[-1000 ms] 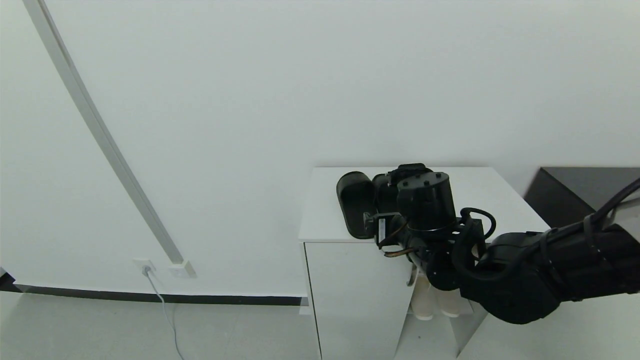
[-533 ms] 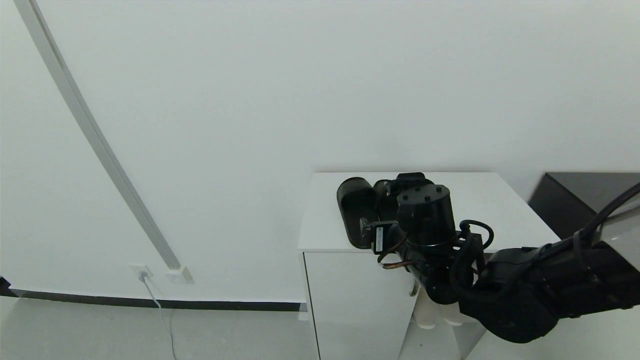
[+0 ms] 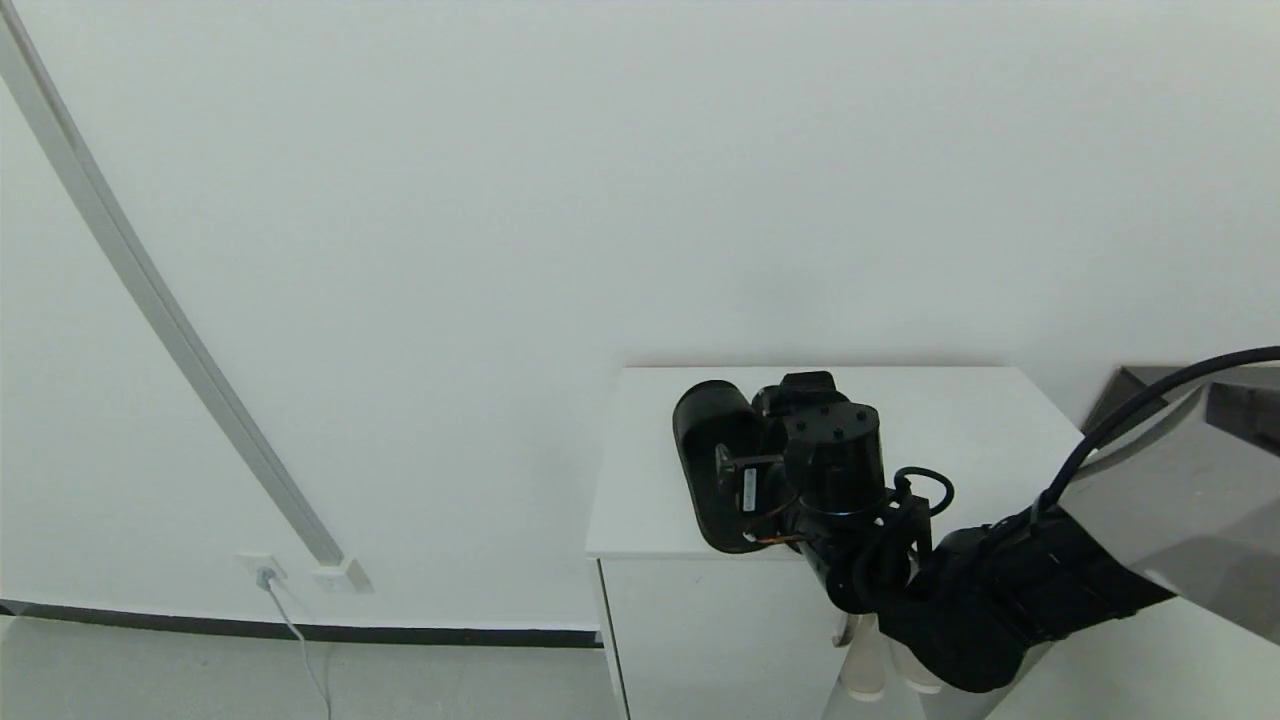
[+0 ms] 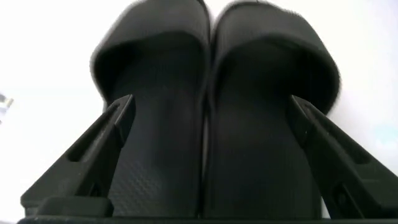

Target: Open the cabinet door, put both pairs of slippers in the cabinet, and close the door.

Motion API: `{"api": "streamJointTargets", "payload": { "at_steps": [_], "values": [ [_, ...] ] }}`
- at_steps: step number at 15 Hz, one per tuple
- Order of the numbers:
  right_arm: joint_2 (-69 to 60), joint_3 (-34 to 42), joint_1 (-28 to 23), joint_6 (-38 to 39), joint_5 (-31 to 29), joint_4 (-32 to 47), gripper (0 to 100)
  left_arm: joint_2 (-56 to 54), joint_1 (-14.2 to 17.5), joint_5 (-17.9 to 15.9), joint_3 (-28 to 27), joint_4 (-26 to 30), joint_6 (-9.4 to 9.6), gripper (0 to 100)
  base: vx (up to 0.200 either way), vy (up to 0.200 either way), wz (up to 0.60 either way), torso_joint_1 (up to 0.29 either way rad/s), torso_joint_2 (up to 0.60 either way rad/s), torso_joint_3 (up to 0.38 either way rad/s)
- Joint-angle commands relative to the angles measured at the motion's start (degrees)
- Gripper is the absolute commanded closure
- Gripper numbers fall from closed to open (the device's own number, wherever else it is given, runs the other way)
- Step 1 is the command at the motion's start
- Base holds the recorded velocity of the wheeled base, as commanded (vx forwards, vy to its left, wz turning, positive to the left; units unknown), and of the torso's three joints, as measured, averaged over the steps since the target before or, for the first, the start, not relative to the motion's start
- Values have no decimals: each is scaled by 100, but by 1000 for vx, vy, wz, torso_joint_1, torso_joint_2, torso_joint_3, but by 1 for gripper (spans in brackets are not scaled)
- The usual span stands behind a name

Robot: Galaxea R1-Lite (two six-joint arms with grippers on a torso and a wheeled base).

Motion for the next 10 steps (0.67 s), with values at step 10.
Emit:
{"api": "streamJointTargets", "payload": {
  "at_steps": [10],
  "values": [
    [1322,-1583,-557,-373,268,5,0,-1,1,12,0,2,-11,100,0,0,0,0,0,0]
  ]
}}
